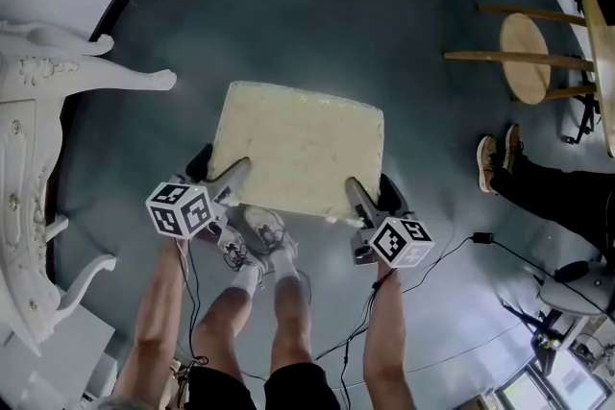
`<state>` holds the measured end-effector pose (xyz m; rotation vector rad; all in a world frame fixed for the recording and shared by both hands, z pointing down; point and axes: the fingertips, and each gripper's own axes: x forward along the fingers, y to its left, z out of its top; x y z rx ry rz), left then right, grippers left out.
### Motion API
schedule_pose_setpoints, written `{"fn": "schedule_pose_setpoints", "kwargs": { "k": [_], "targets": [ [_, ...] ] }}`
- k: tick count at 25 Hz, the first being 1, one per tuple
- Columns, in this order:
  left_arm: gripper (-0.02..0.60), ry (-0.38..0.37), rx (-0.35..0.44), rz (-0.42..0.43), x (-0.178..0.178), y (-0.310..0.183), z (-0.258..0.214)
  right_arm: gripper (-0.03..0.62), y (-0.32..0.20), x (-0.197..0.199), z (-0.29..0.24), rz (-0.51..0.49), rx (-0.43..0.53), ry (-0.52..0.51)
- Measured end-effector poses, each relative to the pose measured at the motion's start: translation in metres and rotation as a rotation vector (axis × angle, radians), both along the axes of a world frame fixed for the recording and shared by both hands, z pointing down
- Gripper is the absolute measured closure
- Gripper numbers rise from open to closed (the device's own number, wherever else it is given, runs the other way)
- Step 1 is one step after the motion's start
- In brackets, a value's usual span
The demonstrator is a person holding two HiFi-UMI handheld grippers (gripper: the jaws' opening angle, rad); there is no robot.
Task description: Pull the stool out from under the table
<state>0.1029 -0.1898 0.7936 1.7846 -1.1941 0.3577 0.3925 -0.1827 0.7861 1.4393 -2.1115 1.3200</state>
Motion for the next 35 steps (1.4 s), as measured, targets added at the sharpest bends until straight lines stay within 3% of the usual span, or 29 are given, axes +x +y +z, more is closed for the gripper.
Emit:
{"fn": "schedule_pose_setpoints", "kwargs": {
  "k": [14, 35],
  "targets": [
    [0.156, -0.018, -0.018, 0.041, 0.009, 0.026, 0.007, 0.189, 0.038, 0.009, 0.013, 0.054, -0.021, -0.034],
    [0.156, 0.002, -0.083, 0.087, 0.007, 0.109, 0.012, 0.189, 0.121, 0.003, 0.017, -0.010, -0.062, -0.036]
  ]
}}
